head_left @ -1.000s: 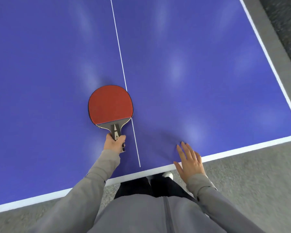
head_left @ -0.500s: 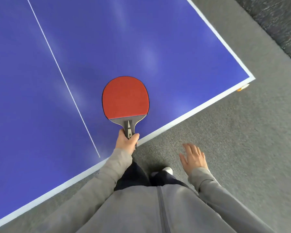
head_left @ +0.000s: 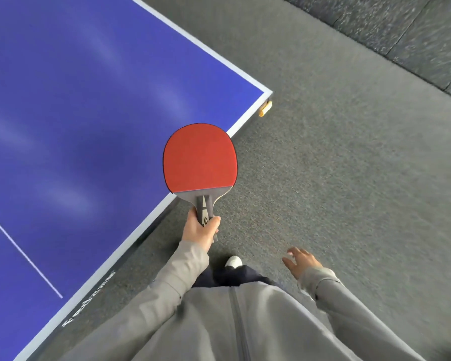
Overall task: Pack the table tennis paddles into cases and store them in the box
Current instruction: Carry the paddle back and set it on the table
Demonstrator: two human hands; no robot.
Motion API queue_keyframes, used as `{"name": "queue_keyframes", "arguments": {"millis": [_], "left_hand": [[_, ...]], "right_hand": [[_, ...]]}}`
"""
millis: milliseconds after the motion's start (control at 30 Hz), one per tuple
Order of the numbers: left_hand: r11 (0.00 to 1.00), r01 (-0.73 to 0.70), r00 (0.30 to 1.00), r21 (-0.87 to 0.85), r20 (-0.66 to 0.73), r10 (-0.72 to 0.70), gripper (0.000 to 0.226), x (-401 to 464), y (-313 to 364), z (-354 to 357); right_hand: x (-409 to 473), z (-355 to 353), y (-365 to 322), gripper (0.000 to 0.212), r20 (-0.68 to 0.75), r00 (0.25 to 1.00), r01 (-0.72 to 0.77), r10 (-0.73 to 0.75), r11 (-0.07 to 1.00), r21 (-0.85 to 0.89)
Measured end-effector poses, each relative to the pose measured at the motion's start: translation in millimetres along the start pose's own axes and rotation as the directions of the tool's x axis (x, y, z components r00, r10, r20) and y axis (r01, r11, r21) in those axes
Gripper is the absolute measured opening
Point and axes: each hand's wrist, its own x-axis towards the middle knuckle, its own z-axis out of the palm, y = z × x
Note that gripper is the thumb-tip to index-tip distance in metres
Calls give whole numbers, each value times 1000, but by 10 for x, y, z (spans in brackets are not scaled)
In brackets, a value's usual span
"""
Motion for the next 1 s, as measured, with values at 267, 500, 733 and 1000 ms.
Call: {"name": "queue_keyframes", "arguments": {"millis": [267,500,733,1000], "left_hand": [[995,-19,997,98,79,11,17,404,492,562],[989,-44,997,139,74,34,14,1172,1123,1094],[994,-59,996,89,69,53,11,1831,1814,1569],[999,-51,997,2,-59,51,14,2350,2409,2181]], "right_hand": [[320,-390,245,46,22,998,-64,62,991,118],[780,-1198,398,46,-7,987,-155,158,976,152],[1321,-2218,546,46,-64,973,-204,220,960,193],[2135,-3316,550,47,-45,988,-143,150,982,122]]}}
